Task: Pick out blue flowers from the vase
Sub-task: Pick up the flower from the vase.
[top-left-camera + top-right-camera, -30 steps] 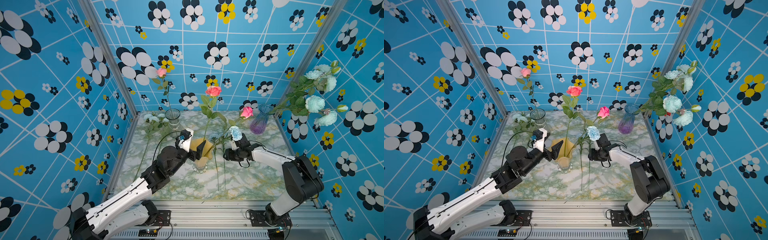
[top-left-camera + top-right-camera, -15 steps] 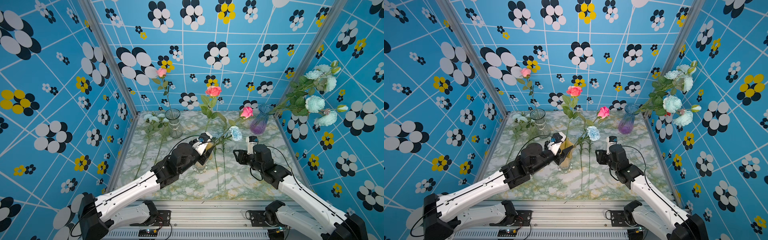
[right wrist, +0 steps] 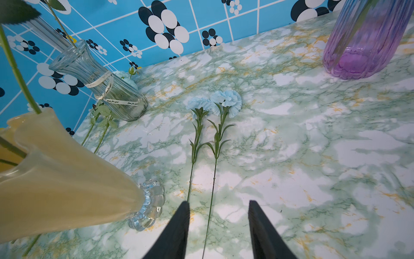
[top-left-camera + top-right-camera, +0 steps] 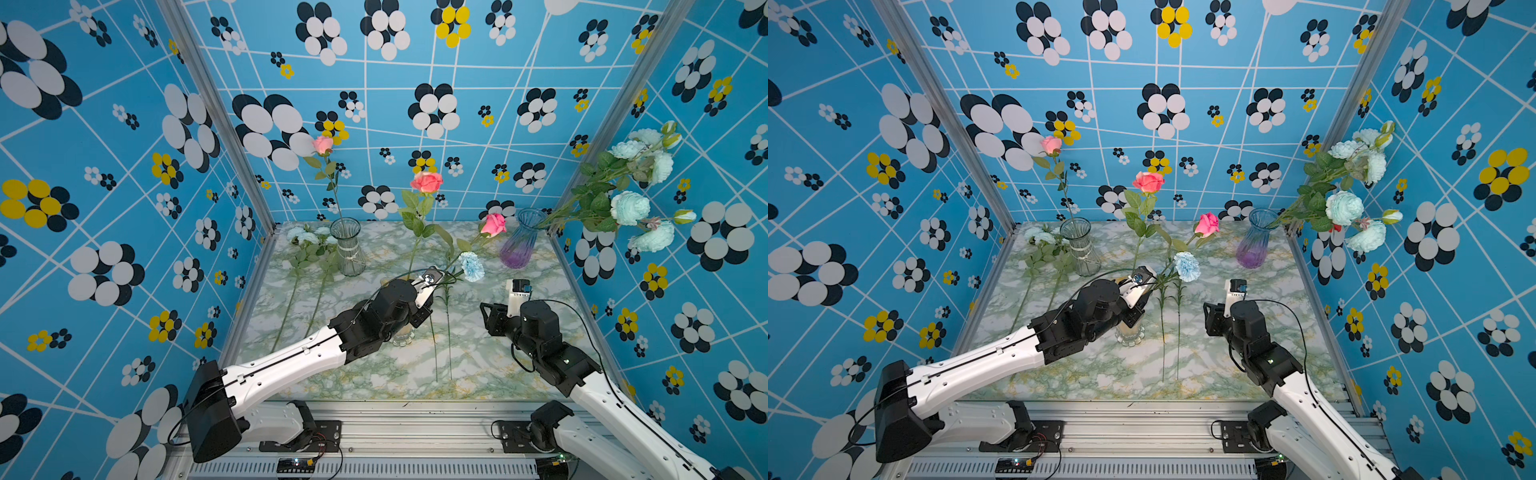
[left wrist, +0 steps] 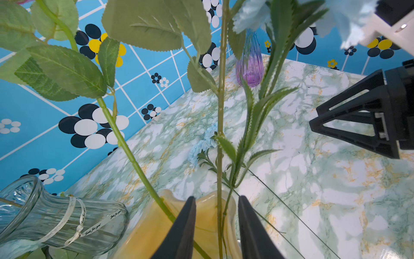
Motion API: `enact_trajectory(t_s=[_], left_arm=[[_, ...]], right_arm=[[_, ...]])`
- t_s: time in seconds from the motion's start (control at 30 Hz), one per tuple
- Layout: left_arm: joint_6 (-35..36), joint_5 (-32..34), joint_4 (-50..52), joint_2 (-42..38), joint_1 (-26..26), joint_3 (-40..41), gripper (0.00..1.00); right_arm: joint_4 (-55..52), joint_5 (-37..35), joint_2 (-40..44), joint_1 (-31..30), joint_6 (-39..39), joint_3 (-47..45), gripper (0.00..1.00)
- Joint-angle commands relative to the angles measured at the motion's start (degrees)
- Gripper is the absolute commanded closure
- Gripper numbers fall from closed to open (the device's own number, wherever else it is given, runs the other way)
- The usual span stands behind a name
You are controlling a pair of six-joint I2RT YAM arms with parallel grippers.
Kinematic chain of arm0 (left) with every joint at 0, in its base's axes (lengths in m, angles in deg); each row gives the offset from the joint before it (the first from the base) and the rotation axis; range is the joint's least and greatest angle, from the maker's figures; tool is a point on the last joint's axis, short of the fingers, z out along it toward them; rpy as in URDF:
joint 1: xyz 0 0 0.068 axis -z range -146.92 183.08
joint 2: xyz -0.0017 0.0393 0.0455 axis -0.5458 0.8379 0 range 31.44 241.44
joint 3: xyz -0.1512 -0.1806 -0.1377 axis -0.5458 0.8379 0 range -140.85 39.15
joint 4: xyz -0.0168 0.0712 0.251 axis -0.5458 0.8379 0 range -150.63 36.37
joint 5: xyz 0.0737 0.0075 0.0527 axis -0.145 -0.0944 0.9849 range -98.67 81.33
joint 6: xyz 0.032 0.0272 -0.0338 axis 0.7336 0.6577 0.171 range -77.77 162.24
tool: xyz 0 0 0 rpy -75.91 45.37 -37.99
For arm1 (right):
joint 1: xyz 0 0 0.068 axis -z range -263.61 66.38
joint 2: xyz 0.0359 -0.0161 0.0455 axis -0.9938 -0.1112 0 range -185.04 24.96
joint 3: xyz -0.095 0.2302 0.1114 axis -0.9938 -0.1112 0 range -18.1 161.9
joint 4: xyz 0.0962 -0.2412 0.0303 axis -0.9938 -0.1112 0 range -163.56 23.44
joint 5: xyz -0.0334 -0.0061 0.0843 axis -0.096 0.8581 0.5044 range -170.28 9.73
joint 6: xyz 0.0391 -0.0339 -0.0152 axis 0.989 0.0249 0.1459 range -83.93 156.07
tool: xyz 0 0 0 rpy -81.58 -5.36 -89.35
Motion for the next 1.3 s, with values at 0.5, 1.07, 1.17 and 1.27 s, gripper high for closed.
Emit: enact_trajectory(t_s=[0.5,1.07,1.17,1.27], left_arm=[[1.5,2.3,5.3,3.8,1.0,-4.7,0.76],[1.3,3.8,12.5,8.5,1.2,-10.5,0.71],[1.3,4.1,12.9,9.2,1.1,-11.4,0.74],[1.5,4.4,13.3,9.8,1.2,-12.4,0.77]], right_arm=[[0.5,-1.1,1.3,0.3,-0.7,-1.2,0.57],[0.6,-1.1,1.1,0.3,-0.8,-1.2,0.58],[0.6,-1.0,1.1,0.3,-0.8,-1.2,0.59],[0.6,-1.0,1.1,0.3,-0.8,-1.3,0.59]])
